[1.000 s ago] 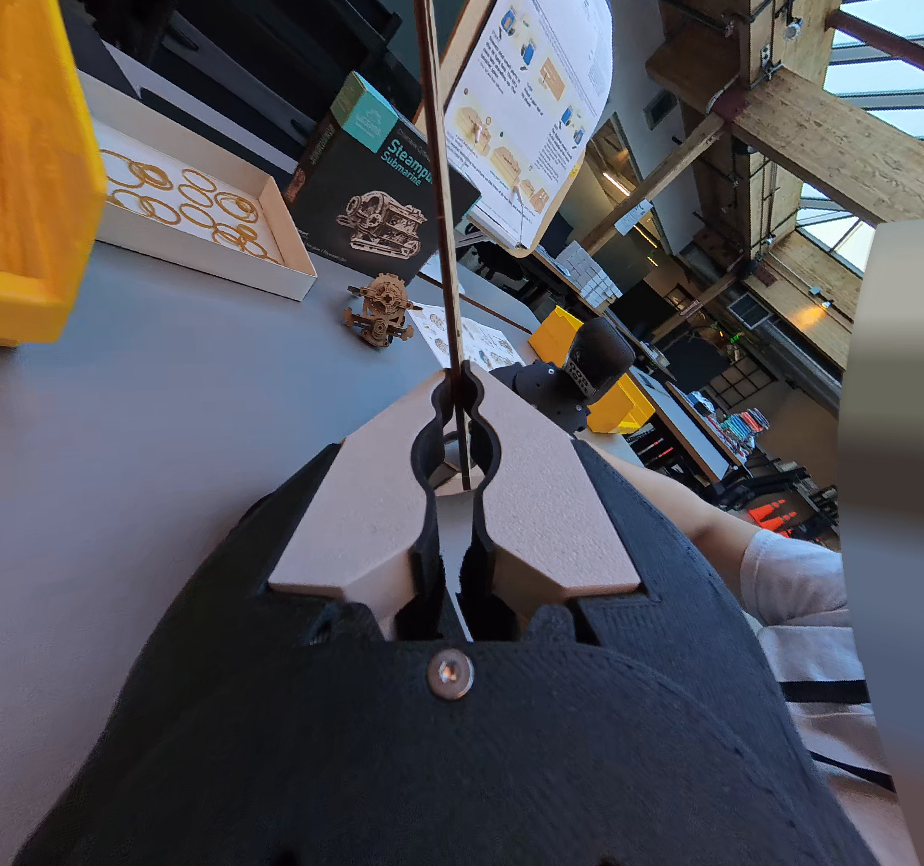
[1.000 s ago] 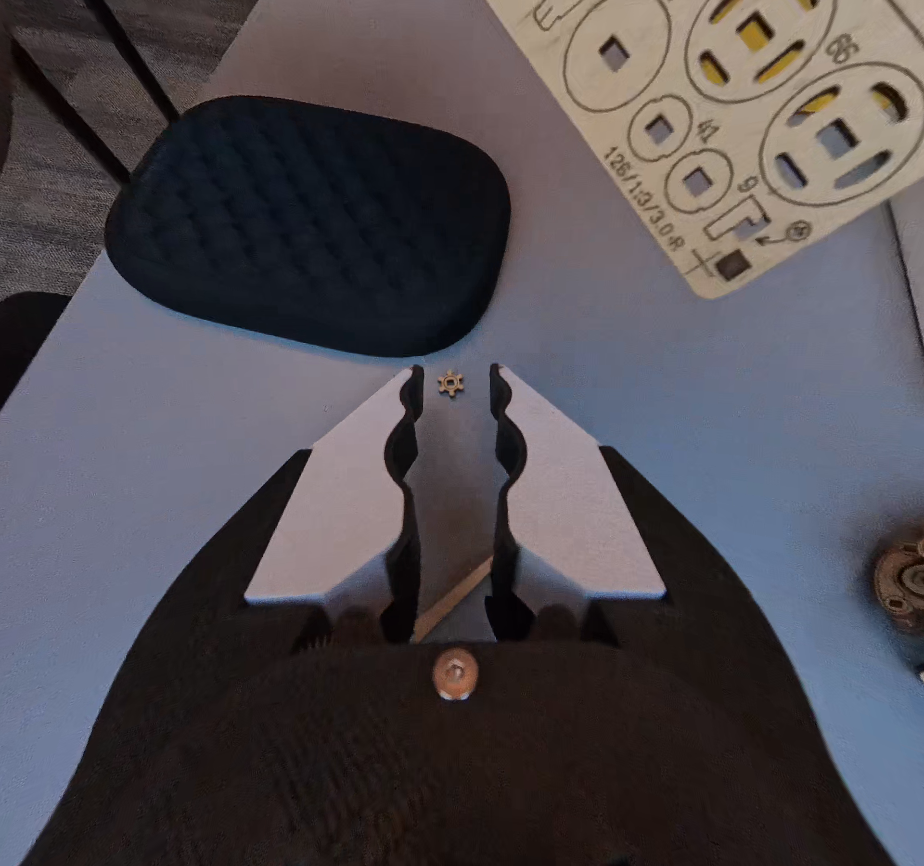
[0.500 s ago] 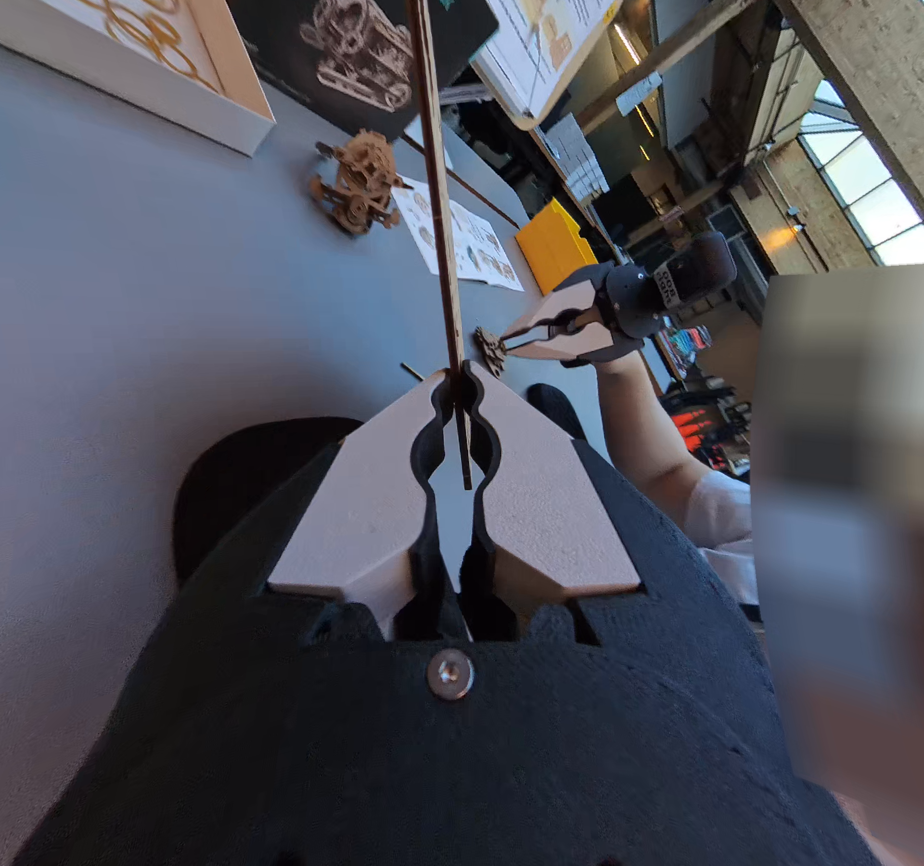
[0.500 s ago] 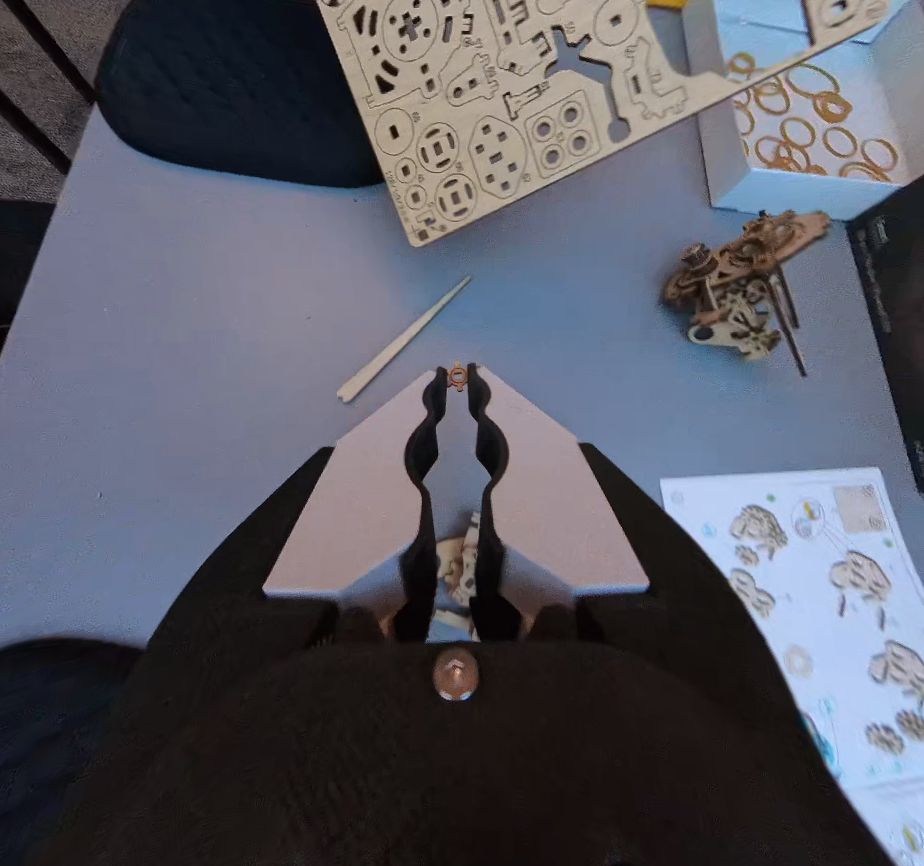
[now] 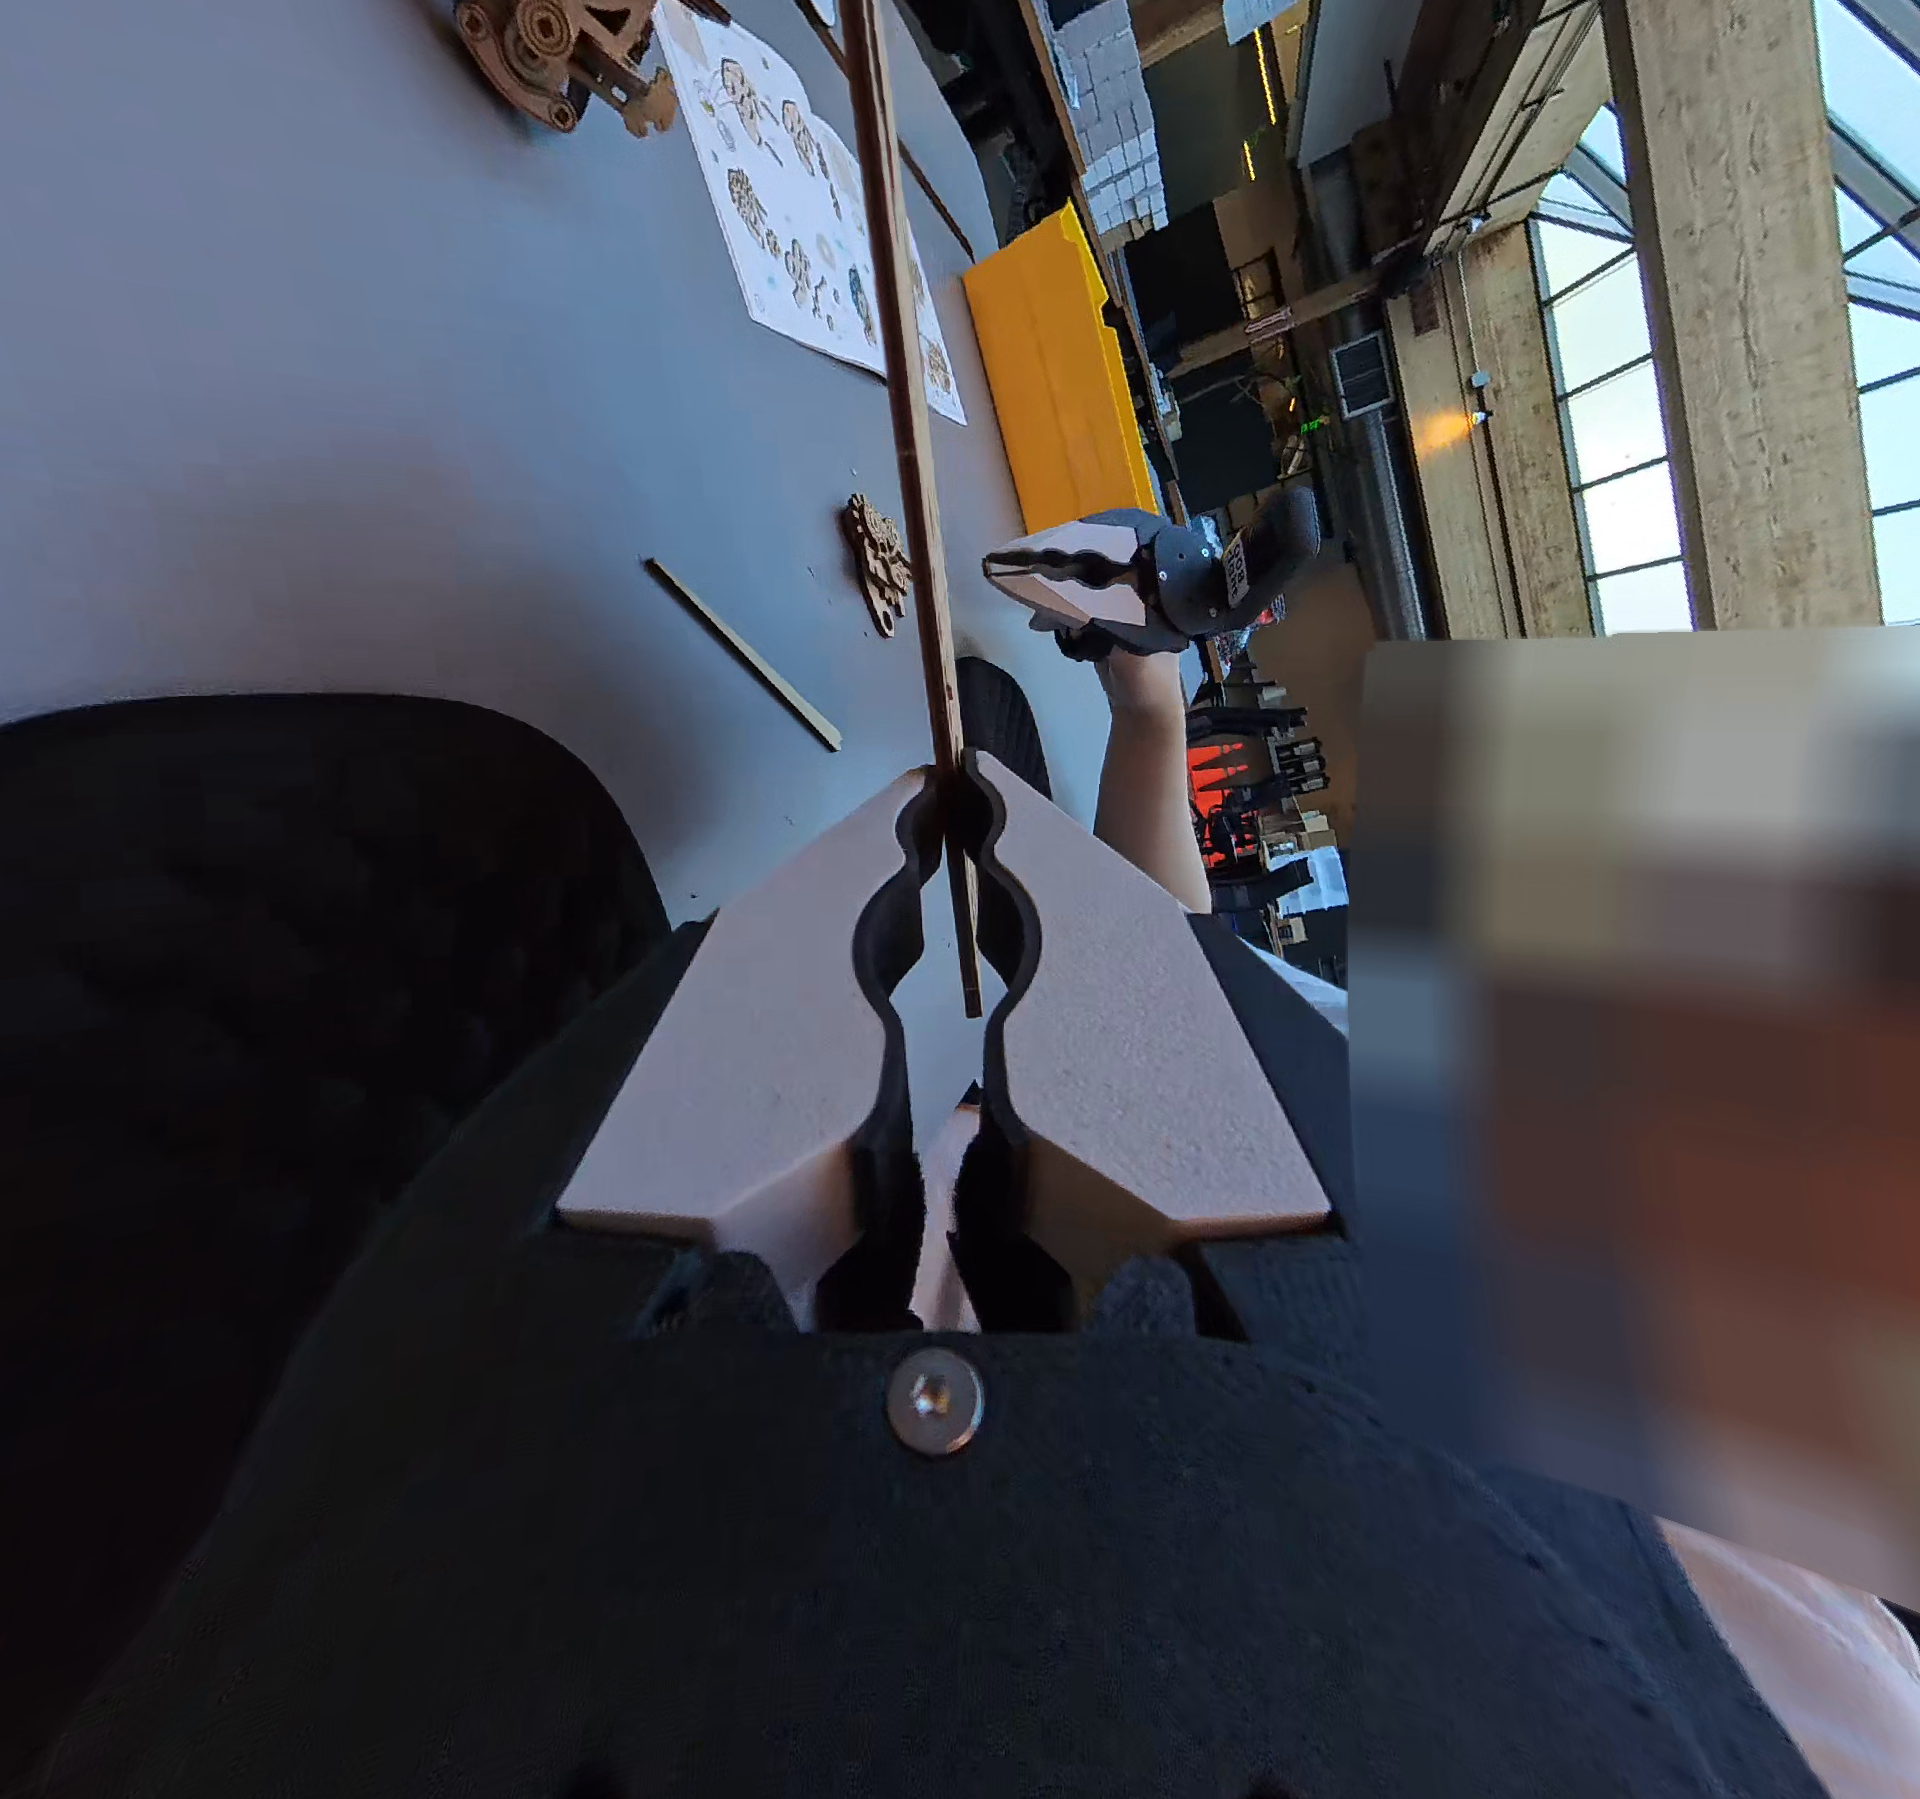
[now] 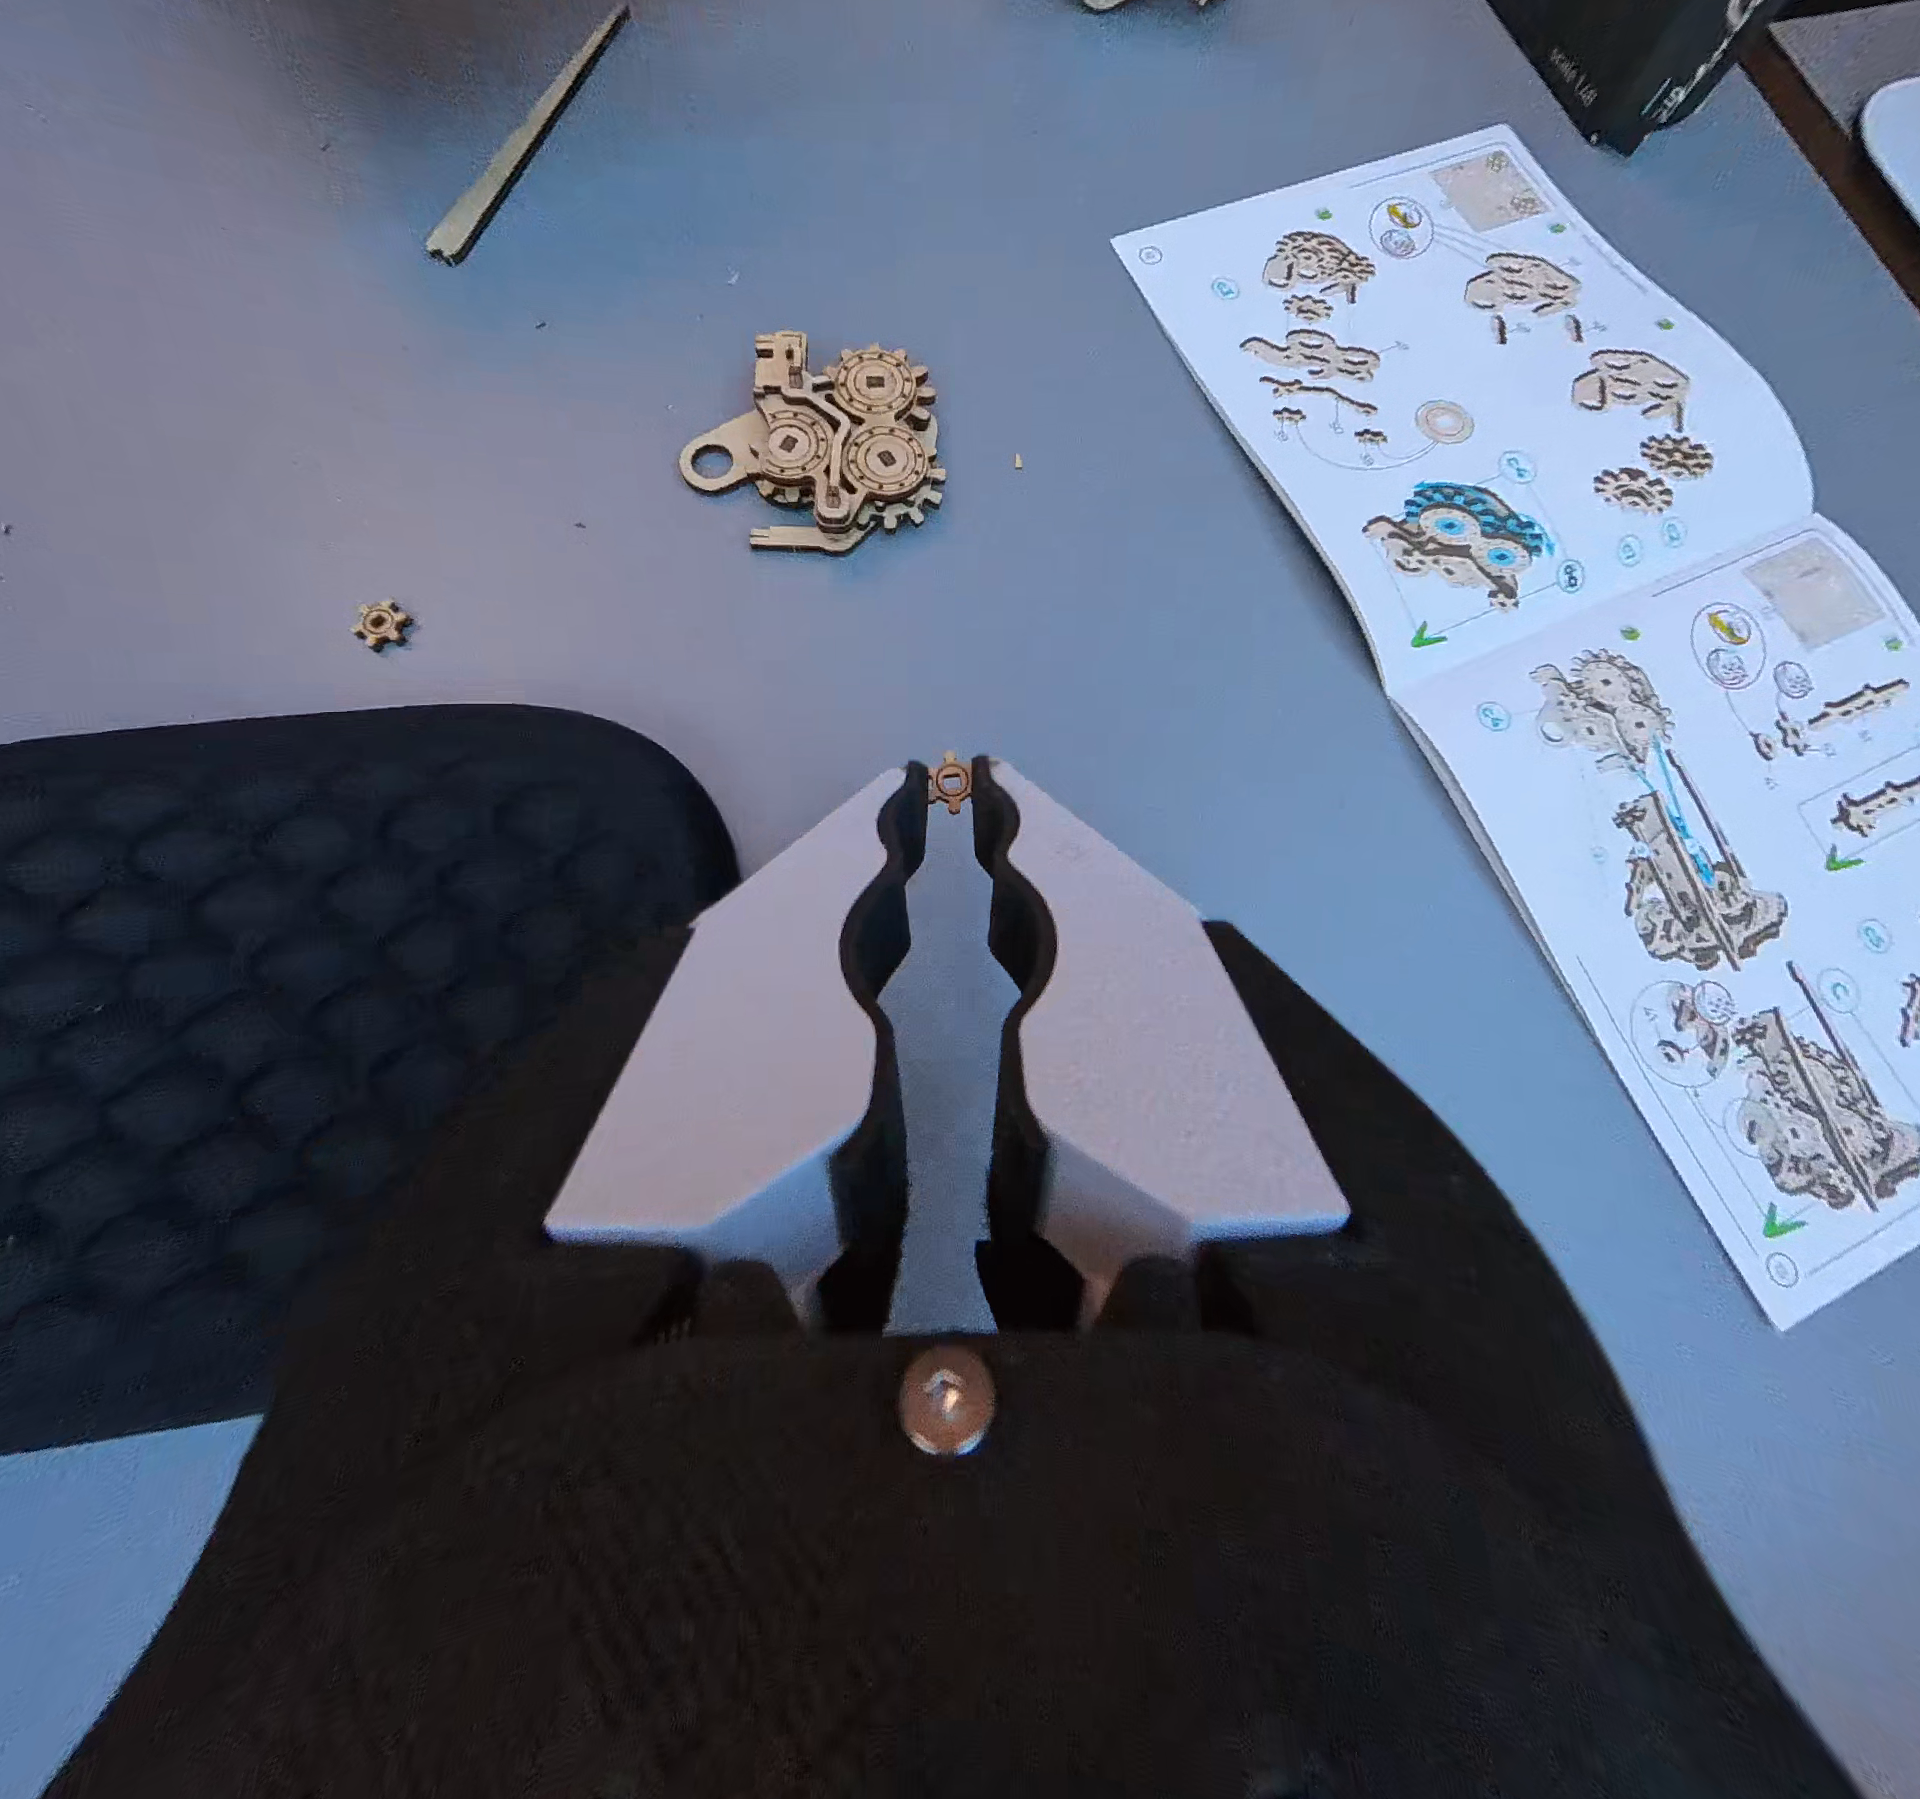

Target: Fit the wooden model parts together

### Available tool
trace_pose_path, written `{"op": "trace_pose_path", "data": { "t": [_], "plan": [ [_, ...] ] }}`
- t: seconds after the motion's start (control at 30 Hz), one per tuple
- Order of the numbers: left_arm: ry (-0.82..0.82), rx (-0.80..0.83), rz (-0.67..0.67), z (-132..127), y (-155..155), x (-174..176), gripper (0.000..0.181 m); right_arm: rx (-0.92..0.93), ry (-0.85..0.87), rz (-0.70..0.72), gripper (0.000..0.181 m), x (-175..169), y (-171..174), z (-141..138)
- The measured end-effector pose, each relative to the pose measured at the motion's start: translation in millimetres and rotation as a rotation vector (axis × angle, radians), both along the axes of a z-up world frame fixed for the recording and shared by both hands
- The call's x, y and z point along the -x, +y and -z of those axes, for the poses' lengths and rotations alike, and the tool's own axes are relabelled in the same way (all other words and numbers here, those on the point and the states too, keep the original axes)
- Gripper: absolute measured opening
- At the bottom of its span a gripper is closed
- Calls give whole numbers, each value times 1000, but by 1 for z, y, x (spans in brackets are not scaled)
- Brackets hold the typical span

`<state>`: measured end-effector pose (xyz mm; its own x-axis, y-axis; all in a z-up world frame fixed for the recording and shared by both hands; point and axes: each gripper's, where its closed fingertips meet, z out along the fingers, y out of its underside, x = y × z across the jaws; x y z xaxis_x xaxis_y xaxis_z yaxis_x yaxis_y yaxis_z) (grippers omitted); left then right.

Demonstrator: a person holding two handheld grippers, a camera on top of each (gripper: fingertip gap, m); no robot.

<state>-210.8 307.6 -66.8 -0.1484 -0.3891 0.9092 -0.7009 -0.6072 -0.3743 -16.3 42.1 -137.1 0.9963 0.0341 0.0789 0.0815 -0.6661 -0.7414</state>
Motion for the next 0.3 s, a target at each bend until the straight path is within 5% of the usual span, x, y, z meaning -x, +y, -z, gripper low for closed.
{"op": "trace_pose_path", "data": {
  "t": [0.3],
  "plan": [
    [-37,-35,-8,-29,3,-8,0,84,15,-2,7,-27,16,22]
  ]
}}
